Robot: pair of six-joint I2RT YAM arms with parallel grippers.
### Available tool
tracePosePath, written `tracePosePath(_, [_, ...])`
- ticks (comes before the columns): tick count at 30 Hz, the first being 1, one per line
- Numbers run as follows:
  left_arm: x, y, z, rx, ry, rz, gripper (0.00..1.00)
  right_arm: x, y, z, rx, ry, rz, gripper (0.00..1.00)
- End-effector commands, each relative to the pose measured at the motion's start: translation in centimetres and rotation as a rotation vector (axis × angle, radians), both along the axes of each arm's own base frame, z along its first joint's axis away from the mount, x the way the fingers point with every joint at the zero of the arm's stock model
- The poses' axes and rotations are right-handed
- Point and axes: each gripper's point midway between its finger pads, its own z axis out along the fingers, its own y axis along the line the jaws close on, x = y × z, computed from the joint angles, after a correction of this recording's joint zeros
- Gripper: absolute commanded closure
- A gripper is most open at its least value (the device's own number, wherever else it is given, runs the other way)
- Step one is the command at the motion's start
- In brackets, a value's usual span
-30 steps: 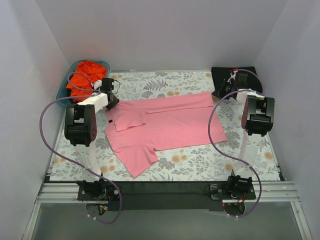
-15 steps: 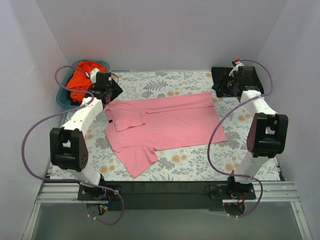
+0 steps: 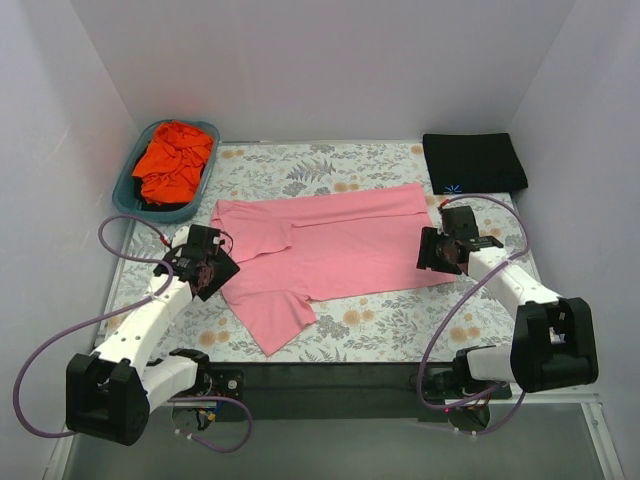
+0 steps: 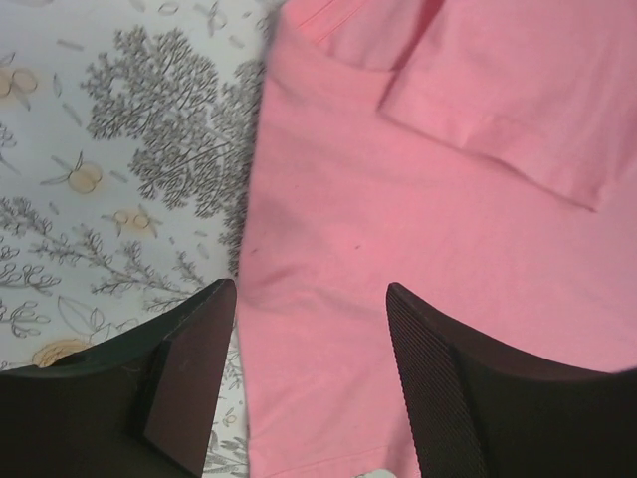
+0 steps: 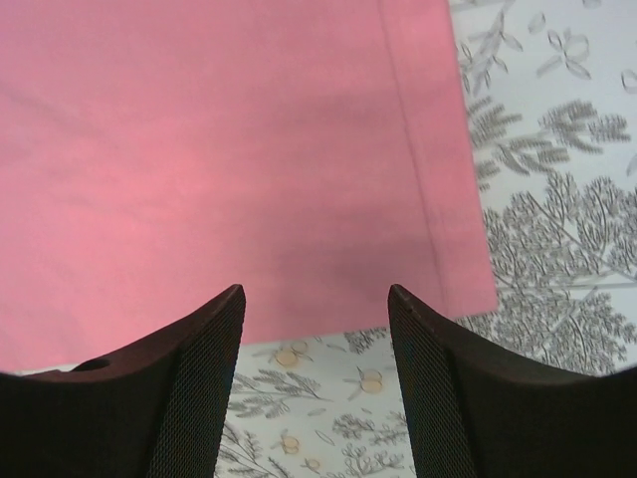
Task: Fold and stack the t-shirts
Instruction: Fold the tshirt
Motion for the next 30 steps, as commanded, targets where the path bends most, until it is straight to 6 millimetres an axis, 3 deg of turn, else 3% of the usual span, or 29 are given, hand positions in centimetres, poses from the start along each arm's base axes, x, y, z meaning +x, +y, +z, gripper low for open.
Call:
tracePosePath(1, [-2.4, 0.1, -1.5, -0.022, 0.063, 0.037, 0.39, -1.2, -1.7, 0.1, -0.056, -0.019, -0.054, 0.34])
tracePosePath(9, [-3.2, 0.1, -5.1, -0.008, 0.17, 0.058, 0.55, -2.4, -2.3, -1.2, -0.077, 0.008, -0.066, 0.34])
tracePosePath(20, [-3.9, 0.4, -7.5, 0.013, 0.213, 0.065, 0.67, -2.8, -3.6, -2.2, -0.058, 0.029, -0.129, 0.36])
tracePosePath(22, [-3.9, 0.5, -7.6, 0.017, 0.213, 0.067, 0.77, -2.9, -4.6, -2.4, -0.058, 0.033, -0.166, 0.36])
tracePosePath(23, [-3.9, 0.6, -7.7, 0.019, 0.214, 0.069, 0.88, -2.9, -4.9, -2.4, -0.057, 0.033, -0.18, 0.36])
tracePosePath(25, [-4.0, 0.7, -7.8, 0.023, 0.216, 0.071, 1.0, -3.1, -5.8, -2.6, -0.051, 0.036, -0.226, 0.36])
tracePosePath(30, [-3.8, 0.6, -7.6, 0.021, 0.205, 0.069, 1.0, -2.9, -6.8, -2.4, -0.061, 0.021, -0.271, 0.37])
